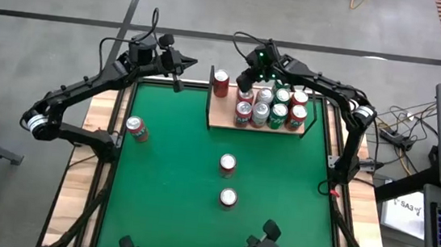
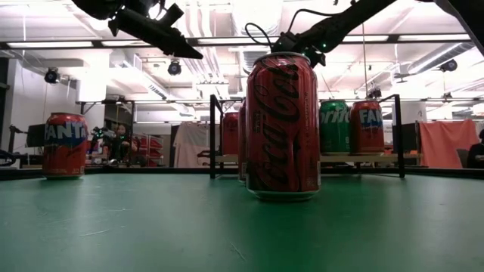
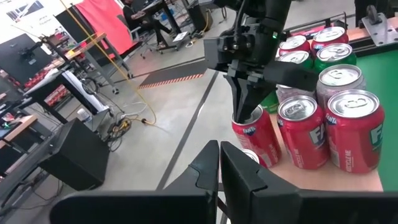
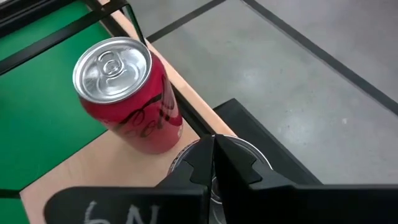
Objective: Place canned beverage on shelf
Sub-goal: Adjust the red soda cans on the shelf
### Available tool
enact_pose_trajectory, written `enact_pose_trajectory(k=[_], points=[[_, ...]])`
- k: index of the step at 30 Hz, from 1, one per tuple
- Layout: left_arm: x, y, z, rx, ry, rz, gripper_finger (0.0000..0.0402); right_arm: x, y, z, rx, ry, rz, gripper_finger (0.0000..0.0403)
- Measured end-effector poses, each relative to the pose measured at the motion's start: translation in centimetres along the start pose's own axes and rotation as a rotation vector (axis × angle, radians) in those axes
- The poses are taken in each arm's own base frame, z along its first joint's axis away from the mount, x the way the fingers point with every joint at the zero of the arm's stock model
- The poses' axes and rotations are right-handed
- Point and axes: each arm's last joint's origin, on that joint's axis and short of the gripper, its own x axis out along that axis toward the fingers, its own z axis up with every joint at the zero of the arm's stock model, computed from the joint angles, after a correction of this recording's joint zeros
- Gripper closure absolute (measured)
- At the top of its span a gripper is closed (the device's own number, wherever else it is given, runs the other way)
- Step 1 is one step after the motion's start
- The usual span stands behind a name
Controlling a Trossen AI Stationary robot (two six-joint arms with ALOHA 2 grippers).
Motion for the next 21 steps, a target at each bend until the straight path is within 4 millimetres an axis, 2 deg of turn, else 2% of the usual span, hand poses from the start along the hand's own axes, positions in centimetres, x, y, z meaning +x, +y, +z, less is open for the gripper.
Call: enact_pose_trajectory(k=[5,13,21], points=[[0.0,0.0,-0.1,-0.002,0.006,-0.003,0.0402,-0.4,0.0,0.3,-0.001,-0.024,-0.006,0.0394],[-0.1,0.3,-0.4,-0.006,0.02,0.004,0.0402,-2.9,-0.1,0.5,-0.022,0.077,-0.027,0.0394],[-0.1,0.3,-0.5,-0.008,0.028,0.003,0.0402,-2.8,-0.1,-0.3,-0.019,0.141,-0.076,0.0394]])
